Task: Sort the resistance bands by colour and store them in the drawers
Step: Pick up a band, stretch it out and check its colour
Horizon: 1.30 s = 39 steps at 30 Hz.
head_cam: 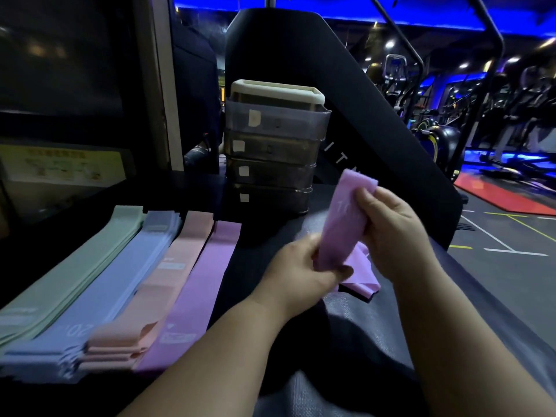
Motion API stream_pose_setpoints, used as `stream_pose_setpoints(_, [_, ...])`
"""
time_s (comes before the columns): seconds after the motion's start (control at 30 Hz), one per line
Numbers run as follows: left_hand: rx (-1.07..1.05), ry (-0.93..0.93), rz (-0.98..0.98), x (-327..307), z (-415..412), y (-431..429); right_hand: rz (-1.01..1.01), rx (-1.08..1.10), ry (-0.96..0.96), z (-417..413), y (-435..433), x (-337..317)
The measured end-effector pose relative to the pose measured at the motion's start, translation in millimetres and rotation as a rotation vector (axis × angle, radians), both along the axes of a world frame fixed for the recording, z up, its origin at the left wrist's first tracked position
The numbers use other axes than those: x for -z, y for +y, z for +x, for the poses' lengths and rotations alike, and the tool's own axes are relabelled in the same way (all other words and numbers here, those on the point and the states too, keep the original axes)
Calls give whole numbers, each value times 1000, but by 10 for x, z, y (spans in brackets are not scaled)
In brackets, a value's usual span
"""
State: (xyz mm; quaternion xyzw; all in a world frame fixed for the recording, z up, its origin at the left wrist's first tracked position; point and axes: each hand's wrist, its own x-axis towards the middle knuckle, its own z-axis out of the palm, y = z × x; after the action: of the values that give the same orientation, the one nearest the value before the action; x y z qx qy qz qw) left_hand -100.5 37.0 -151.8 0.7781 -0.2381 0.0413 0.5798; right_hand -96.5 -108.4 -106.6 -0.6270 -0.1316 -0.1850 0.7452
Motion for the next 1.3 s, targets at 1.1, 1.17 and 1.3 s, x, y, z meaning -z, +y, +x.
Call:
stream_pose_setpoints(1.1, [136, 408, -403, -196, -62, 100, 579, 526, 336, 340, -755, 155])
stream_pose_setpoints(1.17, [116, 394, -368, -178, -59, 83, 563, 516, 318, 345, -757, 157])
stream_pose_setpoints(1.3, [188, 439, -390, -181, -88, 73, 494, 554, 322, 343, -784, 160])
